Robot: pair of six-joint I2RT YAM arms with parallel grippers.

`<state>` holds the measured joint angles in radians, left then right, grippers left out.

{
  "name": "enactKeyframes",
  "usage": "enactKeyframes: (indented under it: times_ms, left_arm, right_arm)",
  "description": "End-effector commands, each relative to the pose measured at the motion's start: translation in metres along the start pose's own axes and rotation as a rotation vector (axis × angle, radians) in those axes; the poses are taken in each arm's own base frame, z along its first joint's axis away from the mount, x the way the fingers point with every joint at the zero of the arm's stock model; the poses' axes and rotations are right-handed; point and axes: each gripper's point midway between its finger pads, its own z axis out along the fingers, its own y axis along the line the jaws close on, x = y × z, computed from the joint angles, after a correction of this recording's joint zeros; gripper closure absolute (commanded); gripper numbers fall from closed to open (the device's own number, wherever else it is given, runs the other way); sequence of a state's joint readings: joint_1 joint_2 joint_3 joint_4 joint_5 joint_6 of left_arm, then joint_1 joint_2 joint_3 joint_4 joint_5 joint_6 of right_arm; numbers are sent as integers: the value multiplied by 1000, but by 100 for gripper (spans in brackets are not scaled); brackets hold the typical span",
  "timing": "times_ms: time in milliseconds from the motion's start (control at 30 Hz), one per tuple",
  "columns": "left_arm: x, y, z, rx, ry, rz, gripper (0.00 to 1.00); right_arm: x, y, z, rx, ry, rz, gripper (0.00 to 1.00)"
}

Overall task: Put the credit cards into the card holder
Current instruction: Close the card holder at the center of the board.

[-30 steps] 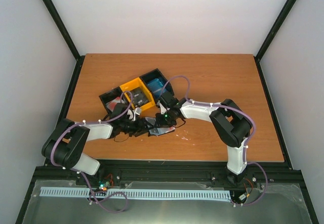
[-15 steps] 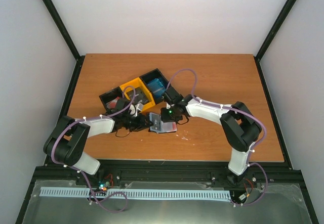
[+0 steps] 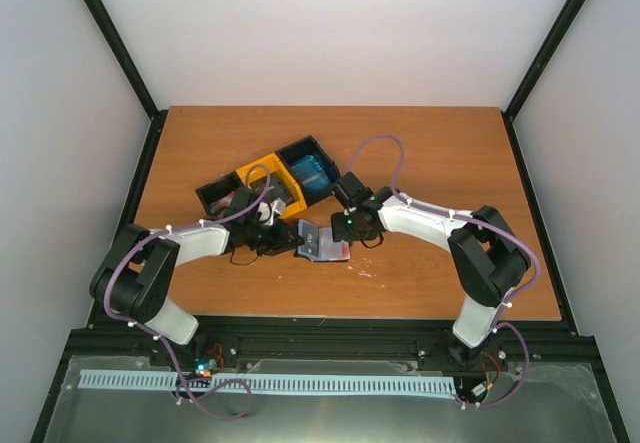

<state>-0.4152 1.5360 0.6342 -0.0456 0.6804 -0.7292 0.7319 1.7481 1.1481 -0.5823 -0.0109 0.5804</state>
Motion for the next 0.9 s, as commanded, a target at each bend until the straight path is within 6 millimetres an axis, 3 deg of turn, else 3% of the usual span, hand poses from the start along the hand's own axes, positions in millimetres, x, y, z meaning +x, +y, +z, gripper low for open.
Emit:
enactKeyframes:
  times_ms: [0, 167, 300, 600, 733, 867]
  left_arm:
    - [-9, -11, -1, 2, 6, 27, 75]
    - [-10, -21, -1, 24, 19, 28, 75]
    - [-9, -29, 1, 29, 31, 41, 74]
    - [-4, -45, 9, -22, 62, 73, 68]
    - [3, -59, 19, 12, 102, 106, 61]
    - [10, -56, 35, 25, 148, 103, 59]
  right_arm:
    - [16, -6, 8, -10, 65, 8, 38]
    - [35, -1, 21, -68, 142, -5, 36]
    - [37, -1, 27, -73, 157, -7, 37]
    - [49, -12, 41, -33, 203, 8, 56]
    - [52, -13, 43, -38, 206, 10, 58]
    - [54, -13, 45, -46, 209, 17, 59]
